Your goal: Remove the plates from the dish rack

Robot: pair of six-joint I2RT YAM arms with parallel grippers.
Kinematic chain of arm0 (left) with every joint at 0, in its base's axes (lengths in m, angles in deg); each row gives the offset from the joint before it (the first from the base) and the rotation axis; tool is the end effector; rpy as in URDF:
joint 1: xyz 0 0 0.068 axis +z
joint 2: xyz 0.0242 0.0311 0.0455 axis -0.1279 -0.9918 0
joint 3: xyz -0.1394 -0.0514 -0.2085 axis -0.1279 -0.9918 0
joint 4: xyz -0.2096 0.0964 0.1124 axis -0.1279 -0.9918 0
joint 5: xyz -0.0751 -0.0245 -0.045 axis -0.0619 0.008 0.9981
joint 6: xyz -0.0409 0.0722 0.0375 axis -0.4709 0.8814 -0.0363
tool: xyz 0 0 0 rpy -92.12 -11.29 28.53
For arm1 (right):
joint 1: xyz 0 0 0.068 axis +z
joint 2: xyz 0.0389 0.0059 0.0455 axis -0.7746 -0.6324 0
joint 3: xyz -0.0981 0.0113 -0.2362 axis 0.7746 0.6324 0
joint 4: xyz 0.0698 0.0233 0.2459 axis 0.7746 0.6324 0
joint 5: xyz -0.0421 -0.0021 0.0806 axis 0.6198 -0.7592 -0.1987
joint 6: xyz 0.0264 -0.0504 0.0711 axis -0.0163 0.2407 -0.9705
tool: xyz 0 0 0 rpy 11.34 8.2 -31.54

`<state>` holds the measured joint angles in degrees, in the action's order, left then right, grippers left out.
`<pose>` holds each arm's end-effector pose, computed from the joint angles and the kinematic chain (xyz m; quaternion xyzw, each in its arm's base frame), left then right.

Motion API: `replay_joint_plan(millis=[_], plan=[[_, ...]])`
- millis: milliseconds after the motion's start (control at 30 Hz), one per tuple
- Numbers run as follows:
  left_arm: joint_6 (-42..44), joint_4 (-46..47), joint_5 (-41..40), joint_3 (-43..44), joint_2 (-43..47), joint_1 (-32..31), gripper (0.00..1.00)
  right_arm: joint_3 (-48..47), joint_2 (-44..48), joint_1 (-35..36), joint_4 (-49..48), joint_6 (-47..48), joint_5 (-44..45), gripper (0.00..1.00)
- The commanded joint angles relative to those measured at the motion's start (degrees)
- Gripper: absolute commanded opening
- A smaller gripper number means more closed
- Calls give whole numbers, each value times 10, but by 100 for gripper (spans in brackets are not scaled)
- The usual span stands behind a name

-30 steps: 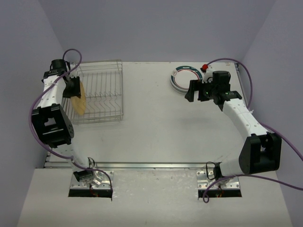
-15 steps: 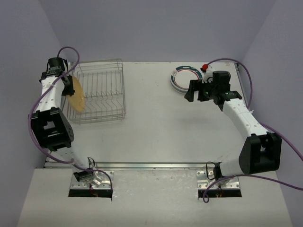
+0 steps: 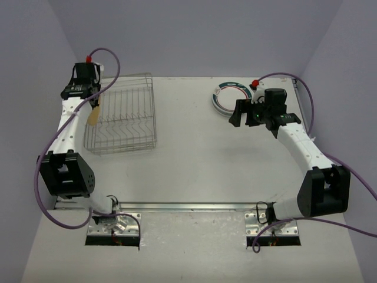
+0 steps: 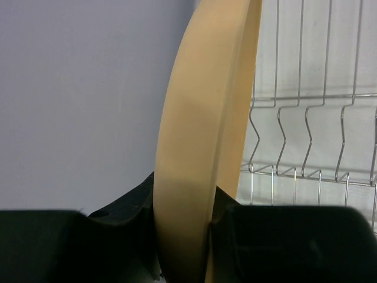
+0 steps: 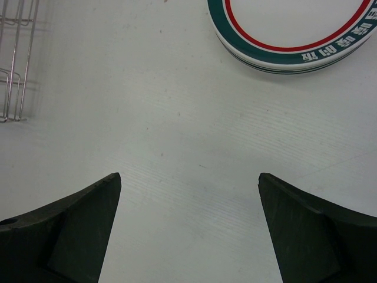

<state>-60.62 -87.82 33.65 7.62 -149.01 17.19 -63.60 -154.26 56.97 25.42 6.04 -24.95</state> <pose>0.3623 0.0923 0.3022 0.0206 0.9130 0.2601 0.3135 0.3428 0.0610 0.2354 -0.0109 0.8896 0.2037 0.4087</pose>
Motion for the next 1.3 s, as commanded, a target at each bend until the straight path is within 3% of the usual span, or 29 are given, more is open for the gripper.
replay_joint_plan(millis=[0, 67, 167, 200, 233, 267, 300, 467, 667, 867, 1100, 1267], plan=[[87, 112, -117, 0, 71, -48, 0, -13, 18, 1, -13, -6, -9, 99], [113, 126, -132, 7, 85, -58, 0, -13, 22, 1, -12, -7, -16, 99], [103, 97, -88, 38, 98, -58, 0, -6, 39, 1, -23, -12, -44, 99], [92, 74, -11, 65, 101, -58, 0, -5, 44, 1, -29, -17, -58, 99], [82, 45, -8, 66, 105, -58, 0, -1, 50, 1, -35, -17, -73, 99], [60, -10, 106, 86, 114, -58, 0, 3, 61, 1, -48, -29, -105, 99], [47, -19, 125, 90, 120, -58, 0, 5, 67, 0, -56, -31, -127, 99], [-8, -74, 433, 62, 169, -58, 0, 9, 92, 1, -113, -91, -234, 99], [-41, -115, 663, 12, 170, -58, 0, -29, 88, 41, -142, -123, -245, 97], [-50, -121, 741, -28, 170, -60, 0, -73, 52, 117, -127, -105, -196, 95], [-41, -138, 770, -63, 179, -69, 0, -140, -3, 215, -99, -64, -143, 89], [-37, -143, 777, -87, 182, -78, 0, -180, -43, 242, -86, -46, -133, 82]])
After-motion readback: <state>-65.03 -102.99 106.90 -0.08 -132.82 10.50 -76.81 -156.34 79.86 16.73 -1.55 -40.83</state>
